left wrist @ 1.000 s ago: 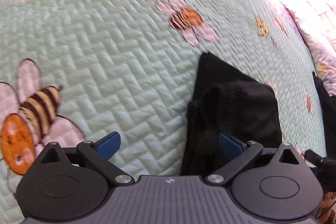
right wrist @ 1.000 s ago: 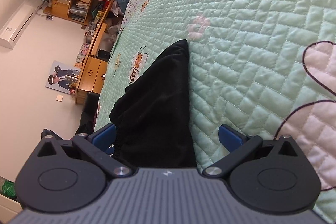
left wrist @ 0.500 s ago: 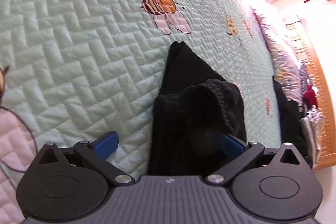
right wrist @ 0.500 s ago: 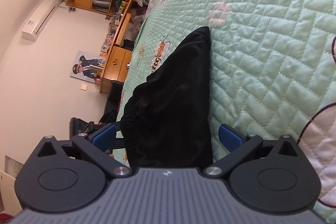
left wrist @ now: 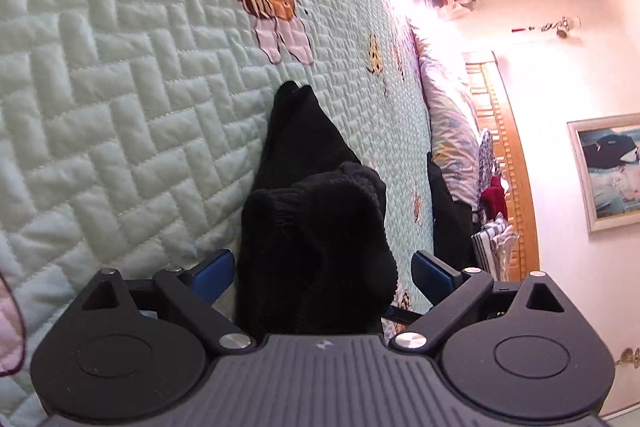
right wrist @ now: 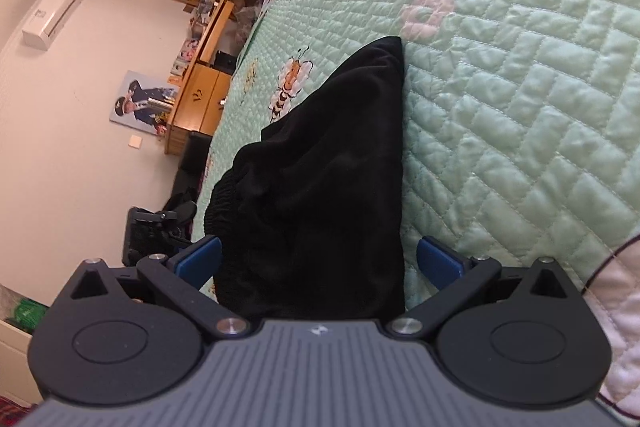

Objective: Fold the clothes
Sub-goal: 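Slide both grippers under the folded black garment's sides and close them, then lift the folded black garment with both grippers and carry it toward the clothes pile by the headboard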

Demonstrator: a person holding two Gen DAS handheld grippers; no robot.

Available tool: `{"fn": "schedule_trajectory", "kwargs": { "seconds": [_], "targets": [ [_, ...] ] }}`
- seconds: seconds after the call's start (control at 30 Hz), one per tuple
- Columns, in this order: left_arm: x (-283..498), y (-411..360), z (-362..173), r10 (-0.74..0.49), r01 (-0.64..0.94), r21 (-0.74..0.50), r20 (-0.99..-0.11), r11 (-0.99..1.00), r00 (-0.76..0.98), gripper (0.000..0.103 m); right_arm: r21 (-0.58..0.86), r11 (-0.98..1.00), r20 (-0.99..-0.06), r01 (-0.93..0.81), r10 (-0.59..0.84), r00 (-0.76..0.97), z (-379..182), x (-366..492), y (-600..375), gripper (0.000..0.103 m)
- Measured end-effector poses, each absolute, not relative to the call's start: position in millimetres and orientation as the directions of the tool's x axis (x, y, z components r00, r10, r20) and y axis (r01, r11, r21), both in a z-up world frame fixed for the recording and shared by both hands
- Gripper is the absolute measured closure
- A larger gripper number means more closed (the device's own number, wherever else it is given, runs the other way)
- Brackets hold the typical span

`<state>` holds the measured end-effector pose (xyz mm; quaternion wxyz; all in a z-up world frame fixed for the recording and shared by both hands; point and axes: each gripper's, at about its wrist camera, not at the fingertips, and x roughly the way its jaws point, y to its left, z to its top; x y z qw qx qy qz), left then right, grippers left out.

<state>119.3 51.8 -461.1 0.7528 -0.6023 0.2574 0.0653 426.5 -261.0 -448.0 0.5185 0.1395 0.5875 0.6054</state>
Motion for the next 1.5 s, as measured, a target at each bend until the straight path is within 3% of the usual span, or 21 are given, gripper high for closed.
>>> {"fn": "schedule_trajectory", "kwargs": {
  "seconds": [0.03, 0.53, 0.6, 0.7, 0.77, 0.87, 0.9, 0.93, 0.97, 1.13, 1.5],
  "targets": [
    [126, 49, -460, -0.217, -0.414, -0.864, -0.479, 0.286, 0.851, 0.001, 0.85, 0.231, -0.448, -0.473, 0.789, -0.42, -448, 425, -259, 0.0],
    [193, 39, -463, -0.296, -0.395, -0.841, -0.51, 0.37, 0.808, 0.001, 0.816, 0.165, -0.46, -0.554, 0.766, -0.449, -447, 414, -232, 0.0],
    [189, 38, -463, -0.277, -0.415, -0.833, -0.523, 0.366, 0.806, 0.008, 0.806, 0.142, -0.461, -0.575, 0.76, -0.458, -447, 411, -225, 0.0],
    [179, 39, -466, -0.244, -0.453, -0.823, -0.544, 0.342, 0.803, 0.029, 0.79, 0.096, -0.452, -0.606, 0.759, -0.47, -447, 405, -224, 0.0],
    [174, 43, -471, -0.229, -0.478, -0.82, -0.555, 0.315, 0.8, 0.049, 0.78, 0.068, -0.439, -0.622, 0.768, -0.466, -448, 404, -230, 0.003],
    [169, 44, -472, -0.214, -0.495, -0.812, -0.566, 0.308, 0.796, 0.057, 0.787, 0.073, -0.423, -0.612, 0.786, -0.45, -454, 410, -240, 0.025],
    [171, 42, -469, -0.199, -0.51, -0.796, -0.585, 0.327, 0.786, 0.058, 0.799, 0.1, -0.427, -0.593, 0.788, -0.443, -458, 415, -243, 0.048],
    [172, 38, -465, -0.182, -0.524, -0.777, -0.605, 0.349, 0.775, 0.058, 0.81, 0.126, -0.432, -0.573, 0.789, -0.437, -462, 419, -247, 0.088],
    [175, 34, -460, -0.161, -0.539, -0.755, -0.625, 0.374, 0.764, 0.059, 0.799, 0.148, -0.451, -0.582, 0.789, -0.419, -466, 418, -250, 0.097],
    [174, 18, -441, -0.09, -0.56, -0.712, -0.648, 0.423, 0.757, 0.062, 0.771, 0.174, -0.46, -0.612, 0.818, -0.347, -457, 398, -259, 0.097],
    [123, -23, -402, -0.107, -0.422, -0.835, -0.485, 0.353, 0.868, 0.065, 0.847, 0.102, -0.299, -0.522, 0.903, -0.309, -408, 370, -297, 0.097]
  ]
}}
